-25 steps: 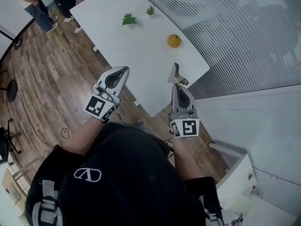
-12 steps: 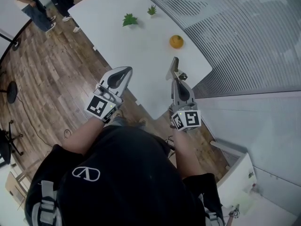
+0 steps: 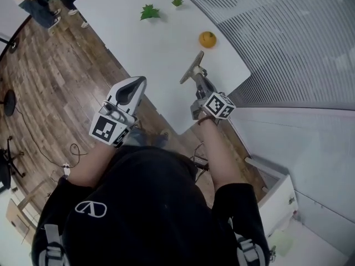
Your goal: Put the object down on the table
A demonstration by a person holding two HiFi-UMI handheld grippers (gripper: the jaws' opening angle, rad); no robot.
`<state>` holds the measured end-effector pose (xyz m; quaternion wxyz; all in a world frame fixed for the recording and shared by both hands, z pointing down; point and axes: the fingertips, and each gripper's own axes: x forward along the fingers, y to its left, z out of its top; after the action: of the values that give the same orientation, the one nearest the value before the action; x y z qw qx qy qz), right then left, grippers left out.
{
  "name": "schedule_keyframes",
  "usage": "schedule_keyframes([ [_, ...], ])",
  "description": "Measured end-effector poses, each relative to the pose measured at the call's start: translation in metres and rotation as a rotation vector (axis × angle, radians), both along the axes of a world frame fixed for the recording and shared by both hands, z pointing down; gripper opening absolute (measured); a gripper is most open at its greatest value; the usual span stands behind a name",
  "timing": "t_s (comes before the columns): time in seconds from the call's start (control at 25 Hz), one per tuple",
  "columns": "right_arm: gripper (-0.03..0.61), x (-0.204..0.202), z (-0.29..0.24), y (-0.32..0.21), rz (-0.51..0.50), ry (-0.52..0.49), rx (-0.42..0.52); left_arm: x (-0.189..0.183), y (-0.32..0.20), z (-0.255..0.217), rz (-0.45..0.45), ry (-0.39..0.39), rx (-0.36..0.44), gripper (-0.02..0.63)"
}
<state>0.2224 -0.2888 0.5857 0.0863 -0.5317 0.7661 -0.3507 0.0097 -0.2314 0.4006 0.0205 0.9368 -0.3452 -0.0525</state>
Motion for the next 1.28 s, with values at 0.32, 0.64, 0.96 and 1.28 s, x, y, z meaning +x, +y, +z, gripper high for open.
schedule_keyframes([
  [0.32,0.006,-0.003,0.082,-0.028,0.032,-0.196,-0.263,-0.014,0.004,0.010,-0.038,-0.025,-0.008,0.005],
  [0.64,0.006,-0.002,0.145,-0.038,0.115,-0.252,-0.525,-0.030,0.002,0.021,-0.081,-0.036,-0.031,0.005],
  [0.96,0.007,0.000,0.172,-0.042,0.168,-0.242,-0.651,-0.041,-0.010,0.018,-0.116,-0.017,-0.021,0.005],
  [1.28,0.058,0.002,0.177,-0.037,0.197,-0.217,-0.712,-0.040,-0.008,0.024,-0.111,-0.027,-0.037,0.005],
])
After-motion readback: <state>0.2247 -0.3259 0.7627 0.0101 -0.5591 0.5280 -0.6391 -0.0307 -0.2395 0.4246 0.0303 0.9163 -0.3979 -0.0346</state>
